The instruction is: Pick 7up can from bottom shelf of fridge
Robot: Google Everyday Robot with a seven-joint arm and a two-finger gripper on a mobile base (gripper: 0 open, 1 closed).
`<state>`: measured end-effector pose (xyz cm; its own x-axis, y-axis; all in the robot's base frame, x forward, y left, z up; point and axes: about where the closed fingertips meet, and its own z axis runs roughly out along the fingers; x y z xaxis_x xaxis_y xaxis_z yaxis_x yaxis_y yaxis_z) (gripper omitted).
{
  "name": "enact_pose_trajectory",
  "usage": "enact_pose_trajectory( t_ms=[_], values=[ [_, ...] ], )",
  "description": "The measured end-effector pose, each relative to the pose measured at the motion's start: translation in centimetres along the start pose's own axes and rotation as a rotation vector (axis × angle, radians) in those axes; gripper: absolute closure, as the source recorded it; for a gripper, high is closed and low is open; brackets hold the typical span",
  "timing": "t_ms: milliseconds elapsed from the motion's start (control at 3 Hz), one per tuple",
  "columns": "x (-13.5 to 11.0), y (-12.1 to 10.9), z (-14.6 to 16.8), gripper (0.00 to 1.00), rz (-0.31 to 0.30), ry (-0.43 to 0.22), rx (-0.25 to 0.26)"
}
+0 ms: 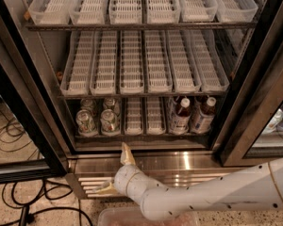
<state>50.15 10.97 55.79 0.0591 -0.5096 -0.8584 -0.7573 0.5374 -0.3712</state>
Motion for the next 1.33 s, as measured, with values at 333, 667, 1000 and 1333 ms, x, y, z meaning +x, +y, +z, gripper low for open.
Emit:
enact_pose_trajectory(
  t_ms=[333, 667, 1000, 1333],
  values=[
    [-0.4, -1.6, 0.4, 0.00, 0.061, -0.081, 0.111],
    [-0.1, -2.9, 0.6, 0.00, 0.144, -0.153, 0.194],
    [0.1, -3.5, 0.9, 0.00, 0.209, -0.203, 0.259],
    [-0.1, -3.5, 0.8, 0.00, 0.220, -0.218, 0.312]
  ],
)
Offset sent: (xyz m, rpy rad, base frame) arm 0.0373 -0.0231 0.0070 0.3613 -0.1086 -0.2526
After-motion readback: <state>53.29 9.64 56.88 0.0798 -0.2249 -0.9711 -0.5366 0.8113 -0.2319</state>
